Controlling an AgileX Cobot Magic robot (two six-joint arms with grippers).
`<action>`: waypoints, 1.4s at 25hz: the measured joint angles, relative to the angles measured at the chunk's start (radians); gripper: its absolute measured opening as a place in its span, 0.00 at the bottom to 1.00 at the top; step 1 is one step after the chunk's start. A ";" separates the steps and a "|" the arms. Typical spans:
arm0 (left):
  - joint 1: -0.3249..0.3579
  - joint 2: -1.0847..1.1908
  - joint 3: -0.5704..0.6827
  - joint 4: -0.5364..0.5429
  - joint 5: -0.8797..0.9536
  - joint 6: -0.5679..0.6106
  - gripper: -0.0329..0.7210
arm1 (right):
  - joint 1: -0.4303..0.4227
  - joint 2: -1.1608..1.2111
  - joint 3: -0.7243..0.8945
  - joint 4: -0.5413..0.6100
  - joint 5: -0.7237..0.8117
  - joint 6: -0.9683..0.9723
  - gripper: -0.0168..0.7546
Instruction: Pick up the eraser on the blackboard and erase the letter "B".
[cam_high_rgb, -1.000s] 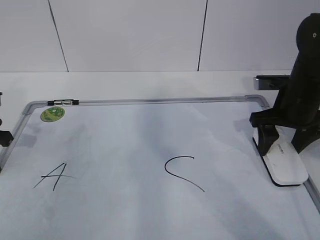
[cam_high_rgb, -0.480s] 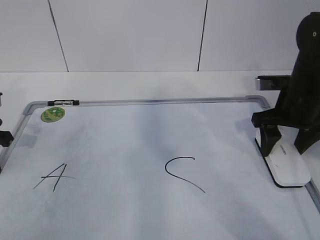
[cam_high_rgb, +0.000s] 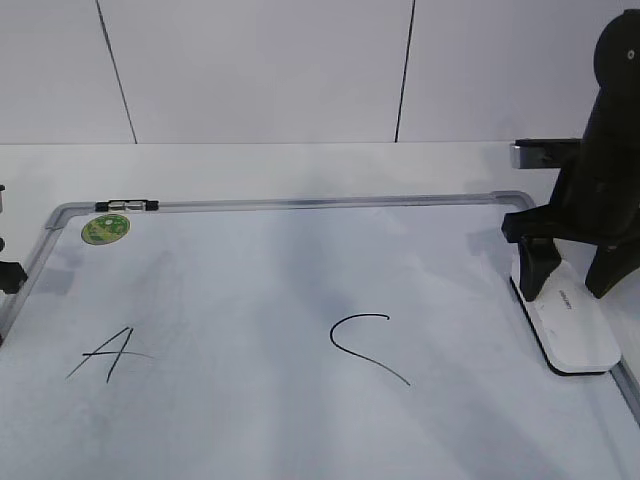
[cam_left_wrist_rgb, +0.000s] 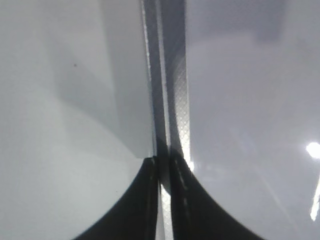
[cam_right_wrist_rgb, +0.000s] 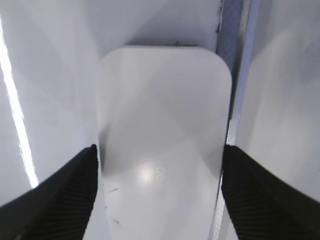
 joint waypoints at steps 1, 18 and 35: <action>0.000 0.000 0.000 0.000 0.000 0.000 0.07 | 0.001 0.000 0.000 0.000 0.000 0.000 0.76; 0.000 0.000 0.000 0.000 0.000 0.000 0.07 | 0.003 0.000 -0.153 -0.027 0.040 0.005 0.79; 0.000 0.000 0.000 0.000 0.000 0.021 0.19 | 0.003 -0.156 -0.153 -0.007 0.047 0.005 0.79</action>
